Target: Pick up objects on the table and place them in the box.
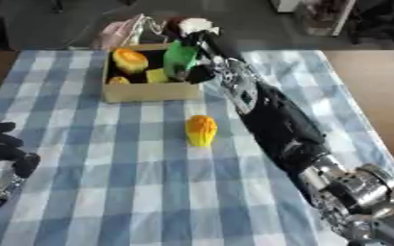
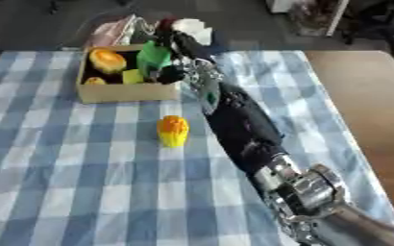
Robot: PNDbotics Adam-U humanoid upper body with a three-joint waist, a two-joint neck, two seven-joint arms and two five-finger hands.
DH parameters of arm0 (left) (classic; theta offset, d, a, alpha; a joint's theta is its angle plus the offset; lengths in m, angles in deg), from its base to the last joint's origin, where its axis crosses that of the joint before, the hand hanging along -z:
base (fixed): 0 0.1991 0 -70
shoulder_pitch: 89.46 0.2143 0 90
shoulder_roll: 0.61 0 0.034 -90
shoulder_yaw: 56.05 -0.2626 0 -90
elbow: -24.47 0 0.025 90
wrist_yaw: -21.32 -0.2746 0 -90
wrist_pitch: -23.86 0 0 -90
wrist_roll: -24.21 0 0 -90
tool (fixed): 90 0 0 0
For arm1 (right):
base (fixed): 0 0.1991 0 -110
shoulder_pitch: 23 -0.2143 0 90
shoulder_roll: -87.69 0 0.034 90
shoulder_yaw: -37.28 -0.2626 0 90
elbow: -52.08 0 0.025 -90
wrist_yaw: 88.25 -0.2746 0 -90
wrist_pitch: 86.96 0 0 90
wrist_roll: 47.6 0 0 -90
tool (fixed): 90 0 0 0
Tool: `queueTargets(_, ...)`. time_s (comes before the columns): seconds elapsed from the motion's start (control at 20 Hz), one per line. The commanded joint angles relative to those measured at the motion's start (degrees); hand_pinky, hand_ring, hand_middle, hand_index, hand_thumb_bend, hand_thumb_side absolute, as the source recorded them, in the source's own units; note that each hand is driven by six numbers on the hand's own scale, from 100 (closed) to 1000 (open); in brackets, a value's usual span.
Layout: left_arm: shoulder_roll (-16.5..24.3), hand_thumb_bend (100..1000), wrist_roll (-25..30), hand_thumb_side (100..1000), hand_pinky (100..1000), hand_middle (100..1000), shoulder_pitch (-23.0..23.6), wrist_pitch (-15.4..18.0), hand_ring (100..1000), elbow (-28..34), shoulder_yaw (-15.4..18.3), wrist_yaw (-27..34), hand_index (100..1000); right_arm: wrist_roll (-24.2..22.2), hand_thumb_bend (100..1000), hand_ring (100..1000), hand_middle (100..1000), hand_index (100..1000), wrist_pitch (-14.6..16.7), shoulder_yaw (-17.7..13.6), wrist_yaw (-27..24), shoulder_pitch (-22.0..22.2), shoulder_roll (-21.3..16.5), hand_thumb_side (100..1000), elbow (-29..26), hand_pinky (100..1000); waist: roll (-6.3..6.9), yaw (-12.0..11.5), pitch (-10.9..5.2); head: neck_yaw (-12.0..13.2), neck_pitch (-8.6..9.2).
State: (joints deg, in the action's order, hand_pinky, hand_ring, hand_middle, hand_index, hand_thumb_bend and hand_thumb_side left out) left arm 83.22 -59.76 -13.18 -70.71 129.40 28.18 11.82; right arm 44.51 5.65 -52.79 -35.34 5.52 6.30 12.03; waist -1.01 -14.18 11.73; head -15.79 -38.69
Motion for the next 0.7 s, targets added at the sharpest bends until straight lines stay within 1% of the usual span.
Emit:
queueTargets(0.05,0.3,645,0.3,511,677,572,-0.4,0.1,584,0.9,0.1,0.2,797,-1.0,431,752,759,840,0.1,-0.4,1.4,-1.0,-1.1,365,0.1,731,-0.58,0.1,-0.95,-0.1,0.73)
queueTargets(0.15,0.3,640,0.3,512,678,573,-0.4,0.1,584,0.9,0.2,0.2,798,-2.8,460,785,813,875,0.9,-0.4,1.2,-1.0,-1.4,399,0.1,750,-0.59,0.3,-0.95,0.0,0.78)
queueTargets(0.25,0.4,640,0.3,512,679,573,-0.3,0.1,584,0.9,0.3,0.2,798,-4.5,469,813,854,901,1.8,-0.2,0.6,-1.1,-1.7,419,-0.4,767,-0.57,0.6,-0.96,0.1,0.8)
queueTargets(0.3,0.4,640,0.3,513,679,573,-0.3,0.1,584,0.9,0.3,0.2,798,-5.2,469,815,855,902,2.3,-0.1,0.3,-1.2,-1.9,420,-0.9,768,-0.57,0.8,-0.96,0.2,0.81)
queueTargets(0.45,0.5,635,0.2,514,679,573,-0.2,0.1,584,0.8,0.5,0.1,798,-7.6,472,841,896,931,4.4,0.8,-0.6,-1.4,-2.7,436,-3.0,792,-0.53,1.6,-0.91,0.5,0.94)
queueTargets(0.7,0.5,628,0.1,515,681,574,-0.1,0.2,585,0.8,0.7,0.1,799,-11.5,458,858,920,951,7.3,2.6,-1.6,-1.4,-4.3,445,-6.8,808,-0.51,2.6,-0.84,0.9,1.12)
